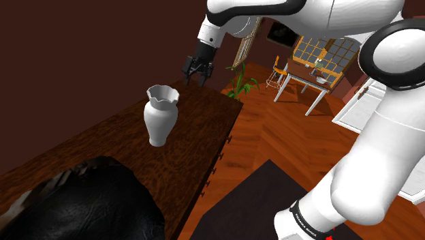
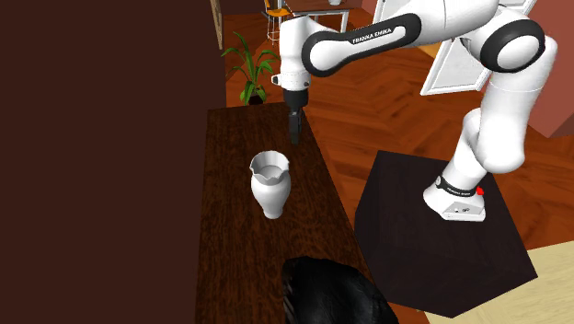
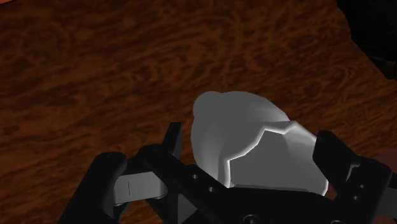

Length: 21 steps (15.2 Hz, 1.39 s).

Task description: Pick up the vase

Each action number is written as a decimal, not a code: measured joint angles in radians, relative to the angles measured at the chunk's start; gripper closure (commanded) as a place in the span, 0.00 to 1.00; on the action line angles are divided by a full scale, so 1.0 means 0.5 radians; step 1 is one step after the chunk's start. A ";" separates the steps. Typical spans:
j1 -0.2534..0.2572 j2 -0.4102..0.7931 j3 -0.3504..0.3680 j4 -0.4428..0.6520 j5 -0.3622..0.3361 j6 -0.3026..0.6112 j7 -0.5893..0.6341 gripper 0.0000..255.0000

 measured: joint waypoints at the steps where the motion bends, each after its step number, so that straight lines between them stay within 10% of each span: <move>1: 0.006 0.089 0.005 0.084 0.010 -0.003 0.014 0.00; 8: 0.012 0.695 0.026 0.762 0.062 -0.127 0.079 0.00; 16: 0.017 0.779 0.029 0.682 0.077 0.027 0.040 0.00; 17: 0.018 0.785 0.029 0.682 0.077 0.032 0.039 1.00; 21: 0.018 0.791 0.029 0.686 0.077 0.035 0.039 1.00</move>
